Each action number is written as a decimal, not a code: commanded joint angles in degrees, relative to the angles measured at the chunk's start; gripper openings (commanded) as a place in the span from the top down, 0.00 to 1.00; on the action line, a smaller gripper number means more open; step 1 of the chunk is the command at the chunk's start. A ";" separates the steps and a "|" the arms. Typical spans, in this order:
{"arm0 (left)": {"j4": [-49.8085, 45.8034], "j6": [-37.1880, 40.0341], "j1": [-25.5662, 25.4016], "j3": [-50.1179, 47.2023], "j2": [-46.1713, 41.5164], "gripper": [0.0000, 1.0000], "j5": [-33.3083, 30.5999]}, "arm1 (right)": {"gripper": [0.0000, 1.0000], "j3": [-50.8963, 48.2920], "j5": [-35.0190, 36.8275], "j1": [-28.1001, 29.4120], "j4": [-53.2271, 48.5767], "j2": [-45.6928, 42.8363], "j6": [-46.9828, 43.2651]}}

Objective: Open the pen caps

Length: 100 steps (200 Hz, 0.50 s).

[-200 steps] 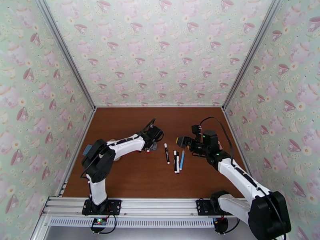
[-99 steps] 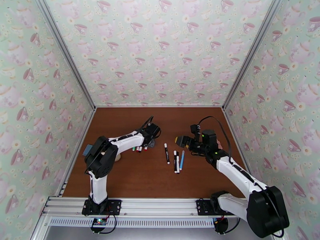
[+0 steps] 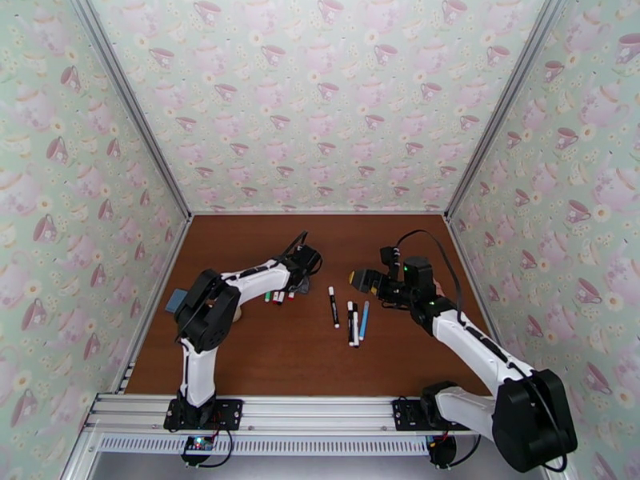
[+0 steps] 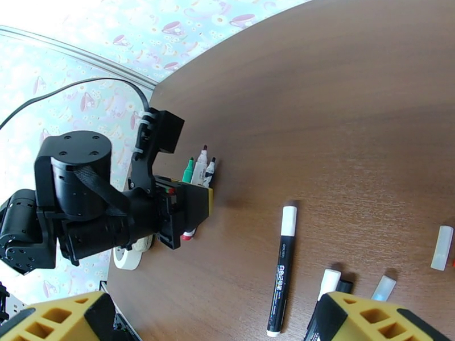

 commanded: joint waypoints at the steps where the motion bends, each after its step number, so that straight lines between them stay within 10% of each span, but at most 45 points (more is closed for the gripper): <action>1: -0.16 0.44 0.21 2.12 1.99 0.83 0.68 | 0.00 1.86 -0.87 0.53 -0.14 1.10 0.13; 100: -2.19 0.44 0.25 3.51 4.46 0.75 -0.02 | 0.00 2.70 -1.21 1.03 0.09 1.80 0.69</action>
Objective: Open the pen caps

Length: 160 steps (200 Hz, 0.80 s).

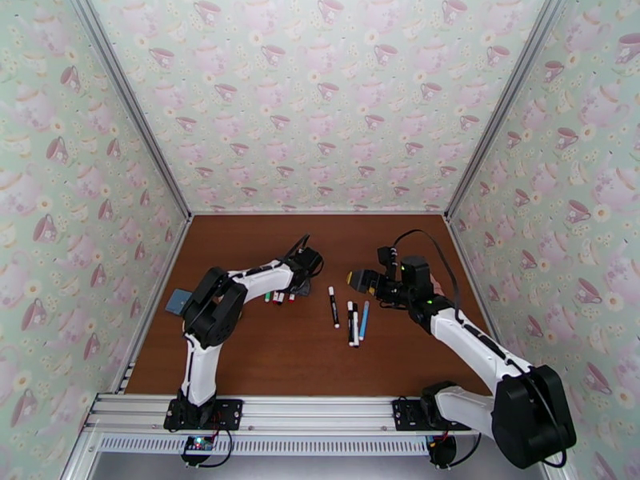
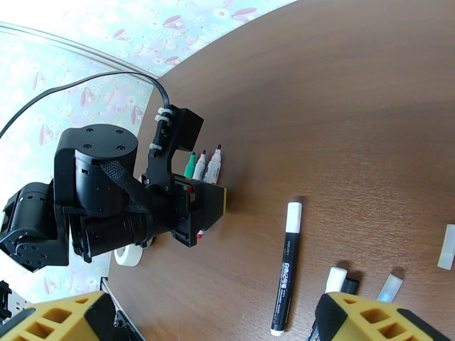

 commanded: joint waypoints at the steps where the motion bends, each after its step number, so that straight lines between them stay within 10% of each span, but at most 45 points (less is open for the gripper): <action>1: -1.18 0.44 0.25 2.10 2.04 0.75 -0.19 | 0.00 1.89 -1.05 0.26 0.30 0.75 0.44; 160: 3.12 -2.33 -2.62 -5.49 -19.02 0.59 14.51 | 0.20 4.82 10.72 4.69 -11.44 1.51 -4.64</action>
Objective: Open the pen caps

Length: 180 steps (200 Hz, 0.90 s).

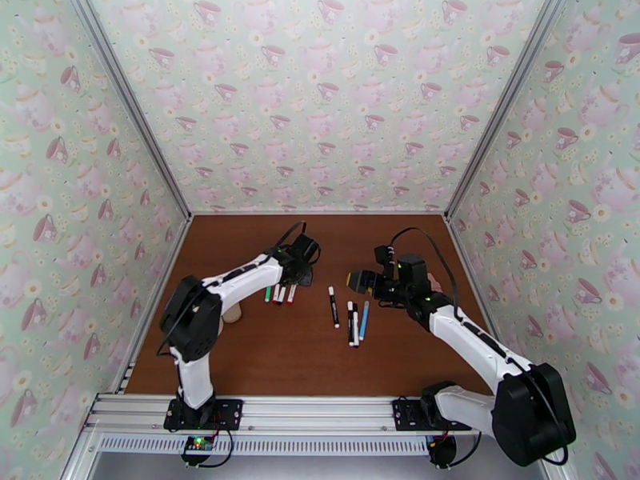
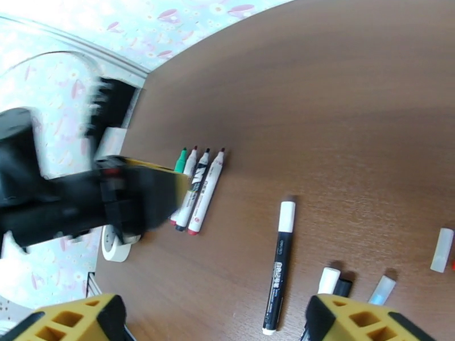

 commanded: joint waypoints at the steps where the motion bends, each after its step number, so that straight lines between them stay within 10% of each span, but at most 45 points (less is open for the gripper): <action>1: 4.27 -2.22 -1.85 -5.69 -5.54 0.59 5.25 | 0.21 2.05 5.72 2.06 -5.56 1.16 -1.04; 32: 14.24 -4.60 -2.31 -14.44 -12.71 0.54 14.69 | 0.29 5.74 14.28 7.29 -13.31 4.46 -3.15; 83: 23.55 -5.08 -2.64 -23.19 -22.79 0.01 21.37 | 0.42 10.88 18.84 11.47 -15.64 12.75 -2.91; 180: 31.31 -3.75 -0.24 -36.82 -34.51 0.00 23.72 | 0.47 27.35 18.74 12.10 -19.72 32.19 -6.02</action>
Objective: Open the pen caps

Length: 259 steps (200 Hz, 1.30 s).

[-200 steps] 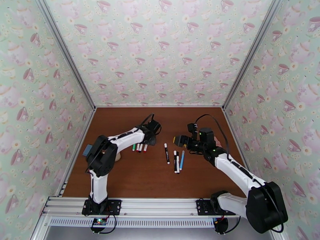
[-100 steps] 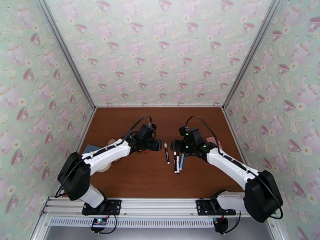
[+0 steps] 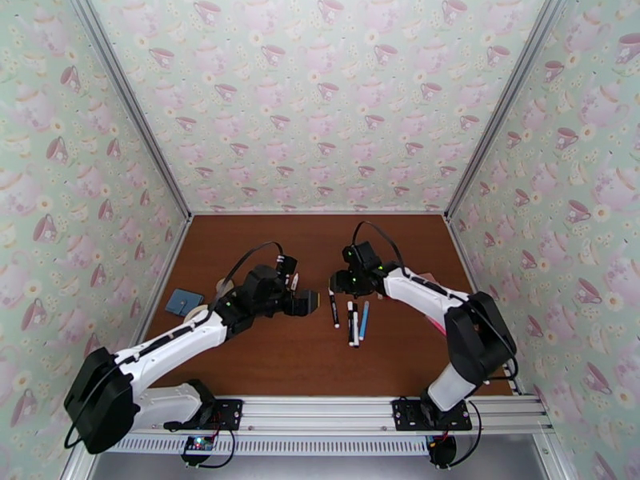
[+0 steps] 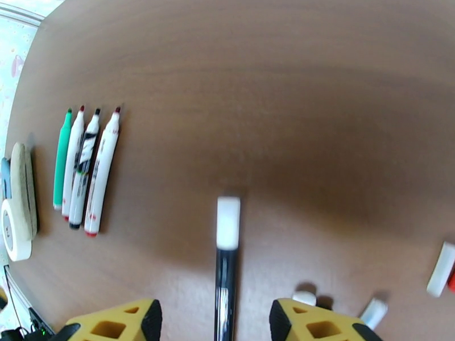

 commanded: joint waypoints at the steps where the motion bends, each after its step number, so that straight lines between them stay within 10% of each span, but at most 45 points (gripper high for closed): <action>1: 1.53 0.46 0.44 -0.05 -1.13 0.00 1.33 | 0.47 3.52 0.56 0.57 -2.50 3.49 -1.23; 259: 2.17 -2.37 2.03 1.76 3.26 0.00 5.56 | 0.67 21.40 8.59 4.15 -16.07 21.85 -6.50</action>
